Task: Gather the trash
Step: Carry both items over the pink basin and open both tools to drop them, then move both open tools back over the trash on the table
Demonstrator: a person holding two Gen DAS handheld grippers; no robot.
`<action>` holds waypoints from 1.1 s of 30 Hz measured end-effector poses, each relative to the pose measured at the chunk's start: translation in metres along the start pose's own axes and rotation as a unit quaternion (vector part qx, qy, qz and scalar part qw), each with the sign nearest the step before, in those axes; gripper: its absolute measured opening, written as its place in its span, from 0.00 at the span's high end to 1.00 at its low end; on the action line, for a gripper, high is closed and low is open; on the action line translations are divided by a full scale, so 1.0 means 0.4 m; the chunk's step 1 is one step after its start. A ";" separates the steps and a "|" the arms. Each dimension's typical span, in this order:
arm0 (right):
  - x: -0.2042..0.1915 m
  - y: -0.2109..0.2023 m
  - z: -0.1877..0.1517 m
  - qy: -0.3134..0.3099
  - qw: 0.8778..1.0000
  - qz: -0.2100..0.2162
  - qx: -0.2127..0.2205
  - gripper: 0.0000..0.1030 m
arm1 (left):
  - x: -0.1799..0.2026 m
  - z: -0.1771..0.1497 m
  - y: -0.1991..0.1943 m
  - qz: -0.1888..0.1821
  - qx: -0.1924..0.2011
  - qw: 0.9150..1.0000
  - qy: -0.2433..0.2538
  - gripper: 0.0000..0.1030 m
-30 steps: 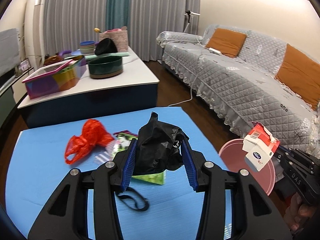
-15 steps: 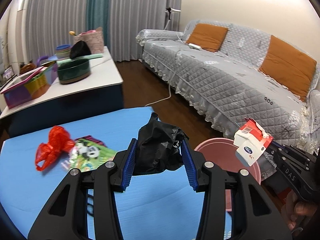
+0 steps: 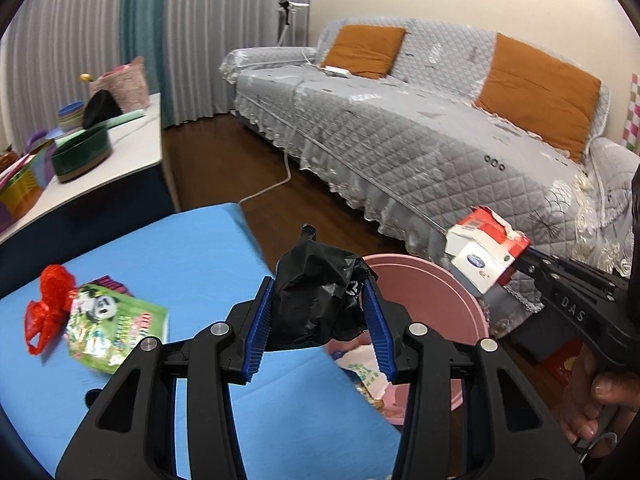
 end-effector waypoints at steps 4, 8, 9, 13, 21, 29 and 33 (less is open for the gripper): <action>0.015 0.003 0.003 0.007 1.000 -0.002 0.000 0.96 | 0.029 0.008 0.019 -0.012 -0.004 1.000 0.001 0.57; 0.015 0.002 0.007 0.009 1.000 -0.002 0.001 0.96 | 0.052 0.017 0.037 -0.018 -0.006 1.000 0.003 0.57; 0.015 0.003 0.008 0.009 1.000 -0.001 0.001 0.96 | 0.059 0.019 0.043 -0.021 -0.008 1.000 0.003 0.57; 0.017 0.003 0.011 0.011 1.000 -0.003 0.001 0.96 | 0.076 0.017 0.058 -0.022 -0.013 1.000 0.011 0.56; 0.044 0.014 0.017 0.033 0.999 -0.013 -0.011 0.61 | 0.080 0.000 0.083 -0.029 -0.039 0.999 0.007 0.47; 0.054 0.005 0.025 0.045 0.999 -0.017 -0.007 0.61 | 0.058 0.017 0.042 -0.032 -0.024 0.999 -0.008 0.47; 0.046 -0.012 0.036 0.048 0.999 -0.015 0.001 0.61 | 0.035 0.024 0.009 -0.026 -0.013 1.000 -0.009 0.47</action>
Point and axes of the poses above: each gripper's, at about its wrist camera, not at the fingertips, and y roughly the way its jaws point, x to its right, z to its top, the point moved 8 cm from there along y, roughly the way its jaws point, and after that the axes turned 11 degrees about -z, right-handed, at the moved point
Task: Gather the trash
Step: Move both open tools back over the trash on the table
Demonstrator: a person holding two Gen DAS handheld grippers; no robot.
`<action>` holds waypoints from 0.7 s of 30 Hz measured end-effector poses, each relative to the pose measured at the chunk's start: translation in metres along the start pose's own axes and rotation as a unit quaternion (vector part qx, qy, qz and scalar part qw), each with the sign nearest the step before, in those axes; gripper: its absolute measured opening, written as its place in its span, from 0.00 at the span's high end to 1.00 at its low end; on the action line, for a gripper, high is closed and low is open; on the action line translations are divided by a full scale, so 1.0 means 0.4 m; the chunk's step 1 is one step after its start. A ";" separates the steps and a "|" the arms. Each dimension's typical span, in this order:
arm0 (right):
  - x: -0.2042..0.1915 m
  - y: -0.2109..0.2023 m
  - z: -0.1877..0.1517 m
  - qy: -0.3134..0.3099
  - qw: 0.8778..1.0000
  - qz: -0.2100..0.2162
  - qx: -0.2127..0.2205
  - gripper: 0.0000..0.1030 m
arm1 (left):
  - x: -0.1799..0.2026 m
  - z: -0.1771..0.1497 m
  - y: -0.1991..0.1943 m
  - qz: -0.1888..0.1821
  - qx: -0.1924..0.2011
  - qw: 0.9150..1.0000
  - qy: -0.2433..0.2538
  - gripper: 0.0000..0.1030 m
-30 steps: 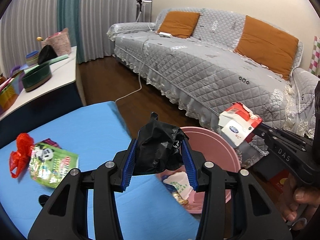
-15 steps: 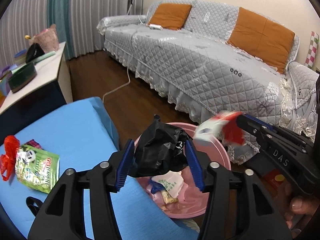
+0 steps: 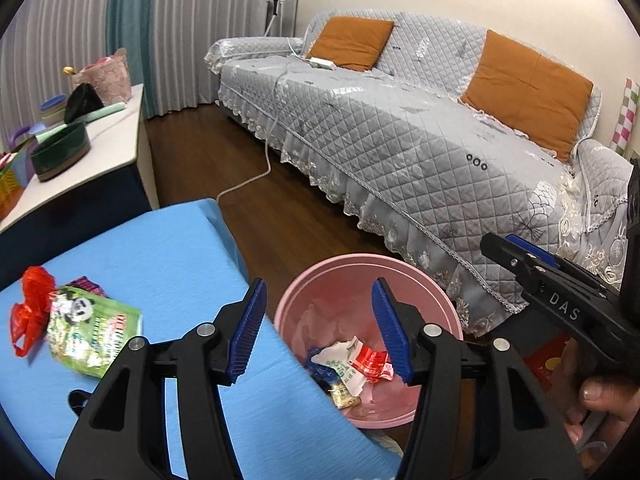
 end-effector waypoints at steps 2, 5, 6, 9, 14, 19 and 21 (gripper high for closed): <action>-0.004 -0.008 0.002 0.001 1.000 0.002 0.004 0.61 | -0.017 0.002 -0.023 0.003 0.007 1.000 -0.003 0.48; -0.020 -0.010 -0.005 0.001 1.000 0.003 0.002 0.61 | -0.042 0.001 -0.051 0.008 0.015 1.000 -0.009 0.48; -0.026 -0.009 -0.008 0.001 1.000 0.005 0.001 0.61 | -0.054 0.000 -0.062 0.010 0.018 1.000 -0.012 0.48; -0.061 -0.010 -0.016 -0.008 1.000 0.010 -0.001 0.61 | -0.087 -0.004 -0.092 0.017 0.024 0.999 -0.017 0.48; -0.135 -0.018 -0.026 -0.028 0.999 0.025 0.003 0.61 | -0.150 -0.009 -0.147 0.029 0.037 0.998 -0.030 0.48; -0.216 -0.023 -0.044 -0.052 0.998 0.043 0.005 0.61 | -0.229 -0.021 -0.202 0.049 0.054 0.996 -0.048 0.50; -0.257 -0.022 -0.056 -0.064 0.997 0.052 0.003 0.62 | -0.270 -0.030 -0.223 0.062 0.062 0.994 -0.060 0.53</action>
Point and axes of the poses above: each gripper's, at about its wrist camera, not at the fingertips, and y roughly the way its jaws point, x to its right, z to its top, the point moved 8 cm from there along y, roughly the way its jaws point, and after that the axes turned 11 degrees about -z, right-handed, at the moved point
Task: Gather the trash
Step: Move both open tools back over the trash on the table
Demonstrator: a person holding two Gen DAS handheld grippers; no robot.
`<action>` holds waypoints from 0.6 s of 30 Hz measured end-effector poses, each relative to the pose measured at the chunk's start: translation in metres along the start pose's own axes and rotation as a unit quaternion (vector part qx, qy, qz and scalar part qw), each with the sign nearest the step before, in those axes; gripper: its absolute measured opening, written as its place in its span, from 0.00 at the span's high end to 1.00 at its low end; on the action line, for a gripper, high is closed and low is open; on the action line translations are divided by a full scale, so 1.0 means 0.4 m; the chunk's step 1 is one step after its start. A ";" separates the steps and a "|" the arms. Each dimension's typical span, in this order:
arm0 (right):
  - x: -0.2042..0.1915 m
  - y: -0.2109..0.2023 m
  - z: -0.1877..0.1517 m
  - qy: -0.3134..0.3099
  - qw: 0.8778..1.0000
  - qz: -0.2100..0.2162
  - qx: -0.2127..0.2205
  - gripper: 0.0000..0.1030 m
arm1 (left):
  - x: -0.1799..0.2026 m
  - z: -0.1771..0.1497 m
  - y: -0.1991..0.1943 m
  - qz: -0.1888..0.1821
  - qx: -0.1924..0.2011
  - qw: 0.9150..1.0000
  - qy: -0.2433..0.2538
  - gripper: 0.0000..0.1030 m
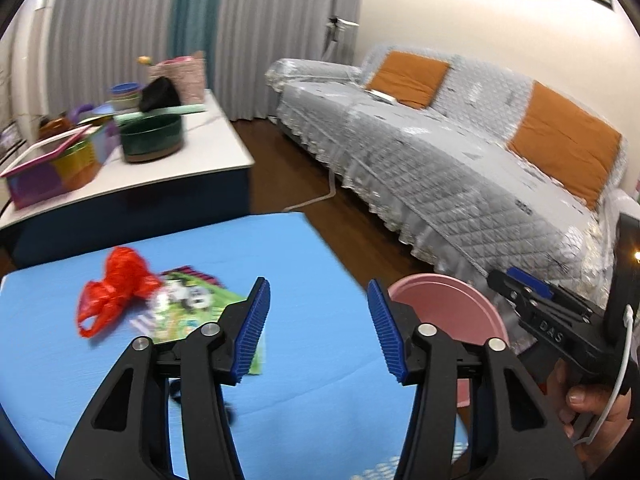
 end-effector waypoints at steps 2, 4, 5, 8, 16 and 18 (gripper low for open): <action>-0.037 0.003 -0.007 -0.012 1.000 0.009 -0.002 0.65 | -0.057 -0.005 -0.015 0.017 0.005 1.000 -0.018 0.57; -0.083 0.006 -0.016 -0.027 0.999 0.020 -0.003 0.67 | -0.124 -0.011 -0.032 0.037 0.011 0.998 -0.039 0.60; -0.102 0.007 -0.019 -0.033 0.999 0.024 -0.004 0.68 | -0.150 -0.014 -0.037 0.046 0.013 0.998 -0.049 0.61; -0.176 0.013 -0.036 -0.058 0.997 0.042 -0.005 0.74 | -0.241 -0.017 -0.058 0.075 0.017 0.993 -0.085 0.64; -0.387 0.027 -0.102 -0.141 0.986 0.093 -0.009 0.81 | -0.405 0.000 -0.137 0.125 0.043 0.983 -0.127 0.64; -0.430 0.032 -0.119 -0.161 0.982 0.102 -0.010 0.81 | -0.431 -0.004 -0.150 0.131 0.045 0.982 -0.131 0.64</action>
Point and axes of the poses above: each gripper's, at about its wrist camera, not at the fingertips, and y roughly the way its jaws point, x to its right, z to its top, the point moved 8 cm from there along y, roughly the way its jaws point, and after that the axes turned 11 degrees about -z, right-handed, at the moved point
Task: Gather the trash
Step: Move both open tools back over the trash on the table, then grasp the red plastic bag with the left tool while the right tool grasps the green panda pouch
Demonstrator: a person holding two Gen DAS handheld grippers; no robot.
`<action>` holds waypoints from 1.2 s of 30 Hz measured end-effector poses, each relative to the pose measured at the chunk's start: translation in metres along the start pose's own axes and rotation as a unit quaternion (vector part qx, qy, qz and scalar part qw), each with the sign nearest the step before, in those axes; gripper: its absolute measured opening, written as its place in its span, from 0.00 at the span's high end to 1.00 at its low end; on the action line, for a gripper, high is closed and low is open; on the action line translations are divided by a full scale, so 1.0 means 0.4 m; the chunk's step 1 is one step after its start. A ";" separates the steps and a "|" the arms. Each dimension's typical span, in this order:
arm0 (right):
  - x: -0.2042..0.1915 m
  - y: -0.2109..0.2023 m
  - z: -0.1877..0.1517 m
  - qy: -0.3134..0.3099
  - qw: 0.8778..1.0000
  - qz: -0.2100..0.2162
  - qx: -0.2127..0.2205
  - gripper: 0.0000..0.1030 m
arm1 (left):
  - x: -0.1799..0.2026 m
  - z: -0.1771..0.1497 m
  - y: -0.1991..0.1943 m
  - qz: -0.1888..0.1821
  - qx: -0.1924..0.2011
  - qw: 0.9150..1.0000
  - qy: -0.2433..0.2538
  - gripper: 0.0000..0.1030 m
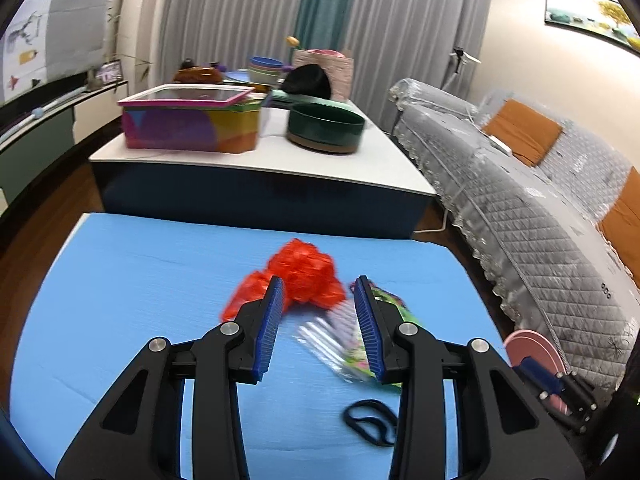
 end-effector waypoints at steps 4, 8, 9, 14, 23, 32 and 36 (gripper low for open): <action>-0.086 0.038 -0.018 -0.044 0.999 0.019 -0.014 0.78 | -0.062 -0.001 -0.007 0.008 -0.001 1.000 -0.014 0.64; -0.143 0.076 -0.042 -0.071 0.996 0.032 -0.036 0.71 | -0.122 -0.006 -0.005 0.014 -0.008 0.999 -0.036 0.64; -0.148 0.083 -0.047 -0.074 0.996 0.033 -0.039 0.71 | -0.128 -0.006 -0.002 0.015 -0.010 0.999 -0.040 0.64; -0.184 0.123 -0.067 -0.099 0.993 0.030 -0.057 0.65 | -0.167 -0.012 0.014 0.021 -0.017 0.998 -0.059 0.64; -0.197 0.174 -0.086 -0.125 0.989 0.013 -0.075 0.62 | -0.204 -0.039 0.063 0.025 -0.039 0.996 -0.073 0.64; -0.196 0.186 -0.071 -0.140 0.988 0.002 -0.063 0.63 | -0.204 -0.071 0.166 0.014 -0.080 0.995 -0.066 0.56; -0.194 0.187 -0.067 -0.142 0.988 0.002 -0.059 0.64 | -0.212 -0.086 0.208 0.012 -0.095 0.993 -0.070 0.56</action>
Point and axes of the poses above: each gripper's, at about its wrist camera, not at the fingertips, and y roughly the way its jaws point, x to its right, z to its top, the point moved 8 cm from there along y, roughly the way its jaws point, and after that the axes turned 11 degrees about -z, right-handed, at the moved point
